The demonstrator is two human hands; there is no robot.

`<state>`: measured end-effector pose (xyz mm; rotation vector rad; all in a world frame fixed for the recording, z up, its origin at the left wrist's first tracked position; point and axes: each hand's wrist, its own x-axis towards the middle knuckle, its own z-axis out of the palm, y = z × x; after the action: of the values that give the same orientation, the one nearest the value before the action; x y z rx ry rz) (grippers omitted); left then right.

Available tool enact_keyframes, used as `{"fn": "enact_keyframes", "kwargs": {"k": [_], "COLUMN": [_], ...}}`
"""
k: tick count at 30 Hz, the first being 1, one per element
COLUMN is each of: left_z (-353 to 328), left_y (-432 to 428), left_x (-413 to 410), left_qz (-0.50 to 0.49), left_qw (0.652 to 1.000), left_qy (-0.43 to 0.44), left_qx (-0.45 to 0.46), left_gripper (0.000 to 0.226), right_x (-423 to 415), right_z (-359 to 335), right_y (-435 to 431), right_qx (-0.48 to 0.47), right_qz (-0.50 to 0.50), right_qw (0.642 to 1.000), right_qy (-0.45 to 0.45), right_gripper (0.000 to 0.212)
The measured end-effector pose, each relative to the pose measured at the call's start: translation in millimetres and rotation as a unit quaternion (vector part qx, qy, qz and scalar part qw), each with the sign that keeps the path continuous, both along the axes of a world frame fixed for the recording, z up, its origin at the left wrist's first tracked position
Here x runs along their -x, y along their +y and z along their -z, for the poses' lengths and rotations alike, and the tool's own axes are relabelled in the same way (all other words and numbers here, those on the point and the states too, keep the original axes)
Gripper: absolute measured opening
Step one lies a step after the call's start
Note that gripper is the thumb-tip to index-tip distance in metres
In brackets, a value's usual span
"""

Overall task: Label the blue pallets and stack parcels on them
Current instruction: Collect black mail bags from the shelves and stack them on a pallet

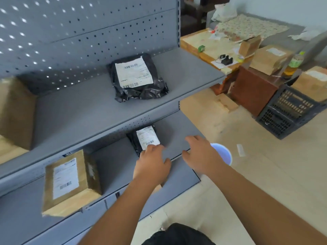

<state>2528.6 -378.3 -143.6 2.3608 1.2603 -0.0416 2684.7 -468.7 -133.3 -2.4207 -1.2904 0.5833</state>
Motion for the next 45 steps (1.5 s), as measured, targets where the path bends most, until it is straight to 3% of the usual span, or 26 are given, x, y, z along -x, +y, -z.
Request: {"fn": "enact_keyframes", "kwargs": {"k": [5,16,23,28,35,45], "left_z": [11,40,72,114,168,212], "left_y": [28,79,96,111,138,162], "left_x": [27,43,36,29,15,-2], "left_qz": [-0.084,-0.161,-0.215,-0.257,-0.299,-0.329], "left_qw": [0.996,0.986,0.973,0.961,0.948,0.929], "left_qy": [0.006,-0.001,-0.011,-0.04,-0.08,-0.127], "left_qx": [0.024,0.048,0.082,0.095,0.076,0.111], "left_gripper": [0.044,0.04,0.039,0.038,0.058,0.034], "right_x": [6,16,9,-1,-6,0], "right_z": [20,58,91,130,179,223], "right_y": [46,113,152,169,198,227], "right_qx": [0.017,0.004,0.019,0.019,-0.012,-0.02], "right_qz": [-0.072,-0.105,-0.133,-0.149,-0.126,-0.023], "right_qw": [0.997,0.994,0.991,0.989,0.992,0.987], "right_qy": [0.012,0.001,0.017,0.003,0.028,0.156], "right_gripper": [0.051,0.035,0.041,0.034,0.024,0.022]}}
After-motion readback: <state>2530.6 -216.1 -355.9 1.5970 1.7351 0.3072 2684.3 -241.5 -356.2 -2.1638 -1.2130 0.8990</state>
